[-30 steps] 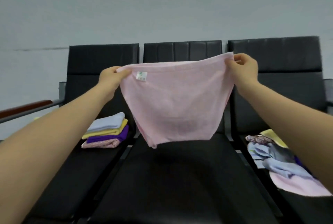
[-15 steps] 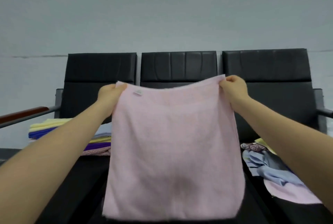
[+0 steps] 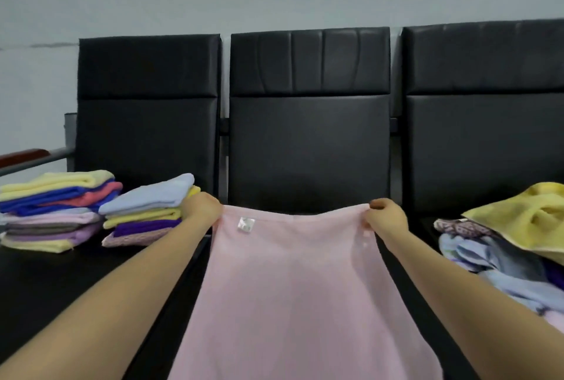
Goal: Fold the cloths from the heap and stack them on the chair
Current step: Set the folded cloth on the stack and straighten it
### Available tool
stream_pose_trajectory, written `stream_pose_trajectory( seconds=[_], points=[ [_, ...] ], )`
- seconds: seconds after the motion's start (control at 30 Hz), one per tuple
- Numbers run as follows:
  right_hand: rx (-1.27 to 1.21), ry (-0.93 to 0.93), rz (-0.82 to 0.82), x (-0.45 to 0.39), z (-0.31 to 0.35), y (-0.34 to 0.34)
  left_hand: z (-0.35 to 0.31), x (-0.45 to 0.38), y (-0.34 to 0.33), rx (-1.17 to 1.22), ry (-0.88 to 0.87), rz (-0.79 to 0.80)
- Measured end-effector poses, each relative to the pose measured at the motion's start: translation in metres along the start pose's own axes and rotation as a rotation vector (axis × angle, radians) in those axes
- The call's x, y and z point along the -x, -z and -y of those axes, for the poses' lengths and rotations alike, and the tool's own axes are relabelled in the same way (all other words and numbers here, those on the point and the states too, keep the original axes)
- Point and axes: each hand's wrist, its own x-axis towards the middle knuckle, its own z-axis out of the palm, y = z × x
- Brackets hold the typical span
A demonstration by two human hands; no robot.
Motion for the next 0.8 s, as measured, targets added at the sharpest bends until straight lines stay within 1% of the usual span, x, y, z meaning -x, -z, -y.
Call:
stream_pose_trajectory(
  seconds=[0.1, 0.17, 0.3, 0.5, 0.6, 0.63, 0.7, 0.77, 0.8],
  points=[
    [-0.032, 0.011, 0.097, -0.005, -0.013, -0.017, 0.01, -0.01, -0.018, -0.039, 0.024, 0.029],
    [0.054, 0.039, 0.149, 0.001, -0.021, -0.019, 0.013, -0.001, -0.03, -0.098, -0.007, 0.067],
    [0.341, 0.122, 0.133, 0.028, -0.027, 0.008, 0.006, 0.047, -0.044, -0.109, -0.161, 0.133],
    [0.633, 0.016, 0.291, 0.105, -0.031, 0.055, -0.011, 0.154, -0.031, -0.036, -0.413, 0.319],
    [0.74, -0.027, 0.377, 0.134, -0.042, 0.063, -0.002, 0.201, -0.024, -0.069, -0.517, 0.412],
    [0.732, -0.047, 0.401, 0.14, -0.042, 0.066, 0.0, 0.212, -0.022, -0.084, -0.529, 0.465],
    [0.627, -0.055, 0.43, 0.149, -0.041, 0.073, 0.002, 0.228, -0.017, -0.091, -0.526, 0.553],
    [0.53, -0.068, 0.44, 0.159, -0.041, 0.082, 0.004, 0.24, -0.012, -0.122, -0.547, 0.582],
    [0.52, -0.084, 0.45, 0.162, -0.042, 0.086, 0.007, 0.244, -0.012, -0.165, -0.567, 0.587]
  ],
)
